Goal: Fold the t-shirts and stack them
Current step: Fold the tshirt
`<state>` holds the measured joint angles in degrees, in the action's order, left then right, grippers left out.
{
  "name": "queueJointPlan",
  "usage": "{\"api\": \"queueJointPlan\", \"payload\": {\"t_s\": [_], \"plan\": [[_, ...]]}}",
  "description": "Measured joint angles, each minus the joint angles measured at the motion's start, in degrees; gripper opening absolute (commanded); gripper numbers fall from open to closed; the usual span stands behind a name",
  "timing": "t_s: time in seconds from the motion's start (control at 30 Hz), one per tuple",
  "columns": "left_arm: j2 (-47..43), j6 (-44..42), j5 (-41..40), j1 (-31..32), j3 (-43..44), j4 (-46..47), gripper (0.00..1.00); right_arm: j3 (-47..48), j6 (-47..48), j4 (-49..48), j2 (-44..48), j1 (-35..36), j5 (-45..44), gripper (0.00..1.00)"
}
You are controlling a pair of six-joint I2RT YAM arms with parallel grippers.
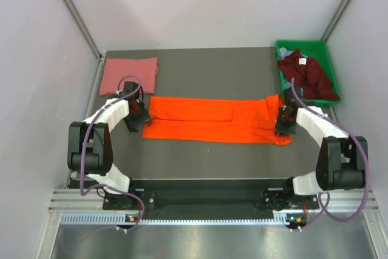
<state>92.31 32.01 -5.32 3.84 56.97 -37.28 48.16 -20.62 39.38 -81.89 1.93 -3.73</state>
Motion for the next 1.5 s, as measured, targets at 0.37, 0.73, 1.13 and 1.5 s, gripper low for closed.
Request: {"api": "queueJointPlan", "payload": {"t_s": [0.37,0.73,1.13,1.5], "plan": [[1.8,-6.3,16.5,0.4,8.3,5.4,0.61,10.4,-2.5,-7.1,-1.9,0.3,8.6,0.3],[12.1,-6.2,16.4,0.5,12.6,4.2,0.61,12.3,-3.2,-12.5,-12.4,3.5,8.7,0.29],[7.3,-4.4,15.6,1.0,16.0,4.1,0.62,11.5,-5.2,-14.2,-13.9,3.6,5.7,0.29],[12.9,-2.0,15.9,2.2,10.6,11.8,0.62,11.5,-6.5,-18.0,-16.5,4.4,5.0,0.33]]}}
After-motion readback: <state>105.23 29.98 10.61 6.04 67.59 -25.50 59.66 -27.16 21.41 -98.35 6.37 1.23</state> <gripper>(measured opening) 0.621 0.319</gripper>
